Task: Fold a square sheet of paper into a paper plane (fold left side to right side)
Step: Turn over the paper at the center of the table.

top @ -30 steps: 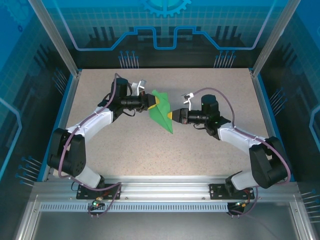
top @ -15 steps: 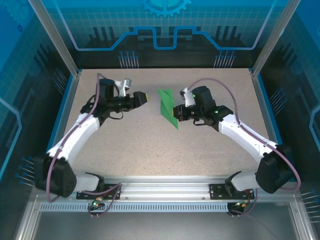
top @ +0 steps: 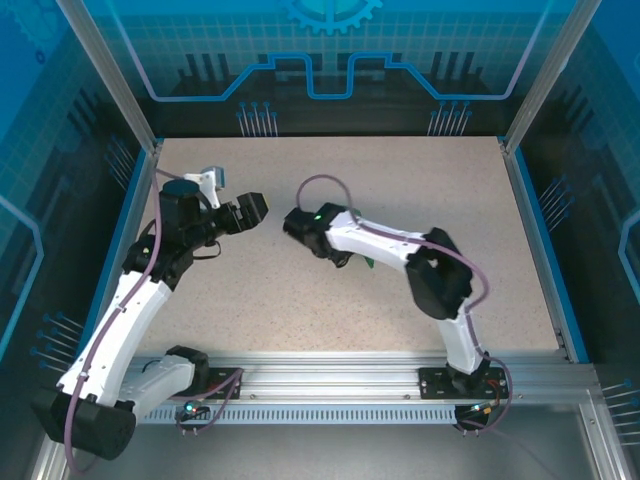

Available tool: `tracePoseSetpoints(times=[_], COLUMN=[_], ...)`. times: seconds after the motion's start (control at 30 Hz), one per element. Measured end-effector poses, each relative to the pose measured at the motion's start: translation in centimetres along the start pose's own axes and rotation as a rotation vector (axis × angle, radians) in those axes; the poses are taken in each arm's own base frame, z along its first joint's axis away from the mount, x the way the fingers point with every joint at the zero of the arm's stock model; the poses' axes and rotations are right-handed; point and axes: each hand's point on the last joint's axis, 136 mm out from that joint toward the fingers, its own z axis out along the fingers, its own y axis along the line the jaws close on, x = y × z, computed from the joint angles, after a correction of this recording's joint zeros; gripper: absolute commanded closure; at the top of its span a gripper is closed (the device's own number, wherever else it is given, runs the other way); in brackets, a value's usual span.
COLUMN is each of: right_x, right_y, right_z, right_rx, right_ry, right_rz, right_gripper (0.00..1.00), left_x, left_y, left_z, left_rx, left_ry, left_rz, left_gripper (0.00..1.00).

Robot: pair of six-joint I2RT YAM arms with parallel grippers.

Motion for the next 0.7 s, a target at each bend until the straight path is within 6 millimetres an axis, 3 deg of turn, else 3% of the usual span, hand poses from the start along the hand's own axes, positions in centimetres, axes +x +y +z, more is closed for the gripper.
tracePoseSetpoints(times=[0.2, 0.43, 0.53, 0.7], right_x=[0.0, 1.6, 2.7, 3.6], right_y=[3.7, 7.5, 8.2, 7.3], right_z=[1.0, 1.4, 0.8, -2.0], right_rx=[0.072, -0.091, -0.181, -0.314], right_ry=[0.044, 0.096, 0.099, 0.048], right_rz=[-0.179, -0.245, -0.227, -0.141], right_gripper=[0.86, 0.53, 0.43, 0.37], left_x=[0.2, 0.7, 1.3, 3.3], left_y=[0.4, 0.9, 1.2, 2.3], left_z=[0.1, 1.1, 1.9, 4.0], left_rx=[-0.018, -0.031, -0.032, -0.043], left_ry=[0.004, 0.038, 0.068, 0.149], left_rz=[-0.004, -0.021, -0.051, -0.129], left_gripper=[0.07, 0.06, 0.06, 0.06])
